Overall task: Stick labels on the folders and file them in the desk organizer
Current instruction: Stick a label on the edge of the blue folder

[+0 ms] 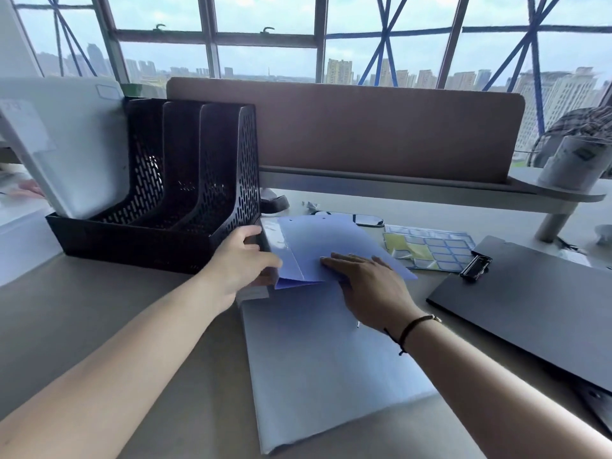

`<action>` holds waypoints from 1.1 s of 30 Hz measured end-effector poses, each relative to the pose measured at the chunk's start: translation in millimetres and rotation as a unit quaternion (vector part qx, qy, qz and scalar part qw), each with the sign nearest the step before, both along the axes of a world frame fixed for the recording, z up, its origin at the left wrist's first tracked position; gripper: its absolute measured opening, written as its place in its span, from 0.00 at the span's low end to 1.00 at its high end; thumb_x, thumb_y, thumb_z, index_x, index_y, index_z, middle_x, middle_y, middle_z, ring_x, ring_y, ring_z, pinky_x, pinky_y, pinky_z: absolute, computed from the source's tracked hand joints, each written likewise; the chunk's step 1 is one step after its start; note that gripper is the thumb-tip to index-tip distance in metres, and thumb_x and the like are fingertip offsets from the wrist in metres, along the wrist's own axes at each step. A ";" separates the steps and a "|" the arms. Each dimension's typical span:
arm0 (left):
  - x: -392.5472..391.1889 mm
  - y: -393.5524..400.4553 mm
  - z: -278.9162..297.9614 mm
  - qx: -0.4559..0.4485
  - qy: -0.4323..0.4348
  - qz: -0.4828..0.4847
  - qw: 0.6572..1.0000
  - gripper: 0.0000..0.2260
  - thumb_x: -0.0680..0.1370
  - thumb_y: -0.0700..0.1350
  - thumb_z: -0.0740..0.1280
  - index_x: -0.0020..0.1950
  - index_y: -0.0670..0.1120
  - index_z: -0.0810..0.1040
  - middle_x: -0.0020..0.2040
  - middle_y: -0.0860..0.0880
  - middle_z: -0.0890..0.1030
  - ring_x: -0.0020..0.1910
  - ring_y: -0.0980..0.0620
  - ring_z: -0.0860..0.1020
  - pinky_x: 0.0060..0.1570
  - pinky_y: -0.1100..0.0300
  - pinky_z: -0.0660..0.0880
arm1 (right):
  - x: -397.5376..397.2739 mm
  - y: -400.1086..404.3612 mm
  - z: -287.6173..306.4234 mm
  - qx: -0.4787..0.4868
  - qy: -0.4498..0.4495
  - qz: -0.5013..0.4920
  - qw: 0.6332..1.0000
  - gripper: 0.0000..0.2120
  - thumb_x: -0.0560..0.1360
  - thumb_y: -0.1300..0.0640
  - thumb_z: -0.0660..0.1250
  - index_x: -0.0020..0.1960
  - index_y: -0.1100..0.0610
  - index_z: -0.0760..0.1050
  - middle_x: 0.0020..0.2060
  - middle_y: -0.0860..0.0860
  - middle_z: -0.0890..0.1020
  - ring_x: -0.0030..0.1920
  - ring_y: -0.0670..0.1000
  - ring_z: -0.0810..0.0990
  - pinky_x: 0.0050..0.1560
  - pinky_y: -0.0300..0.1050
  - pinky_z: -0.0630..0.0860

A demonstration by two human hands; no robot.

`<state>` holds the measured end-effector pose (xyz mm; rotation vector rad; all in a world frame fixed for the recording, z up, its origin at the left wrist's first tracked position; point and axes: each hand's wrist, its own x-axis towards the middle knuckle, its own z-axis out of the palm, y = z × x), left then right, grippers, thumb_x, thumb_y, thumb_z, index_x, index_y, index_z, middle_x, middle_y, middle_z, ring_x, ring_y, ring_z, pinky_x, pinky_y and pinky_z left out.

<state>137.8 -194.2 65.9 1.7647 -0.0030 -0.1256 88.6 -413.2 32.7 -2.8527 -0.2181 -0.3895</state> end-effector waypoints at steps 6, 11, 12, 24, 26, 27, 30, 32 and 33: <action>-24.4 20.6 -13.8 0.269 -0.077 -0.063 0.958 0.29 0.72 0.54 0.75 0.71 0.53 0.70 0.71 0.53 0.72 0.68 0.54 0.70 0.64 0.57 0.69 | -77.0 2.7 -8.3 -0.032 -0.019 0.065 0.997 0.26 0.71 0.56 0.63 0.67 0.38 0.75 0.65 0.35 0.77 0.62 0.44 0.79 0.54 0.41 0.77; -40.1 21.5 -36.4 0.336 -0.085 -0.090 0.934 0.34 0.74 0.61 0.70 0.76 0.51 0.64 0.75 0.52 0.66 0.73 0.51 0.65 0.64 0.57 0.65 | -133.4 2.7 -18.0 -0.032 0.044 0.099 0.994 0.27 0.70 0.46 0.60 0.69 0.38 0.72 0.67 0.34 0.75 0.64 0.44 0.76 0.62 0.43 0.75; -42.1 21.0 -39.2 0.341 -0.085 -0.096 0.931 0.34 0.75 0.62 0.69 0.77 0.51 0.63 0.76 0.52 0.66 0.74 0.51 0.65 0.64 0.58 0.65 | -143.5 2.7 -18.8 -0.032 0.050 0.114 0.992 0.25 0.72 0.44 0.62 0.70 0.37 0.71 0.68 0.34 0.74 0.66 0.44 0.74 0.65 0.41 0.72; -36.3 37.1 -40.6 0.313 -0.090 -0.174 0.929 0.33 0.77 0.56 0.70 0.79 0.53 0.62 0.81 0.51 0.56 0.79 0.55 0.53 0.75 0.57 0.58 | -131.6 -15.7 -10.9 0.107 0.119 0.020 0.987 0.26 0.75 0.34 0.64 0.72 0.35 0.68 0.75 0.34 0.62 0.73 0.39 0.65 0.66 0.31 0.61; -33.9 41.9 -37.9 0.323 -0.081 -0.198 0.922 0.31 0.77 0.55 0.70 0.78 0.55 0.63 0.80 0.54 0.55 0.78 0.55 0.57 0.67 0.59 0.68 | -116.6 -21.2 -9.1 0.121 0.135 -0.011 0.983 0.28 0.75 0.34 0.64 0.74 0.36 0.65 0.77 0.36 0.60 0.75 0.40 0.62 0.71 0.37 0.61; -32.8 44.3 -36.3 0.324 -0.078 -0.216 0.918 0.30 0.77 0.54 0.70 0.78 0.55 0.63 0.80 0.55 0.55 0.77 0.57 0.57 0.62 0.62 0.69 | -110.0 -22.1 -8.6 0.120 0.149 -0.019 0.981 0.29 0.75 0.33 0.63 0.75 0.37 0.63 0.78 0.37 0.58 0.77 0.41 0.58 0.74 0.40 0.59; -20.9 53.9 -35.5 0.323 -0.077 -0.267 0.905 0.30 0.76 0.53 0.72 0.76 0.59 0.64 0.81 0.56 0.49 0.78 0.63 0.47 0.67 0.66 0.56 | -87.5 -20.7 -10.4 0.093 0.180 -0.026 0.979 0.33 0.76 0.32 0.60 0.78 0.39 0.58 0.80 0.43 0.54 0.79 0.45 0.51 0.77 0.45 0.52; -12.1 57.6 -34.7 0.312 -0.068 -0.278 0.906 0.33 0.72 0.55 0.75 0.74 0.60 0.66 0.79 0.60 0.53 0.76 0.65 0.50 0.70 0.63 0.56 | -68.8 -18.1 -12.2 0.074 0.188 -0.037 0.979 0.35 0.76 0.31 0.58 0.79 0.40 0.55 0.80 0.45 0.53 0.79 0.47 0.50 0.78 0.49 0.51; -7.2 58.0 -35.1 0.297 -0.061 -0.280 0.911 0.35 0.69 0.56 0.76 0.73 0.60 0.67 0.78 0.62 0.55 0.76 0.65 0.52 0.71 0.60 0.60 | -59.2 -16.8 -13.4 0.064 0.188 -0.044 0.979 0.36 0.76 0.30 0.57 0.79 0.41 0.55 0.80 0.46 0.53 0.80 0.48 0.50 0.78 0.50 0.50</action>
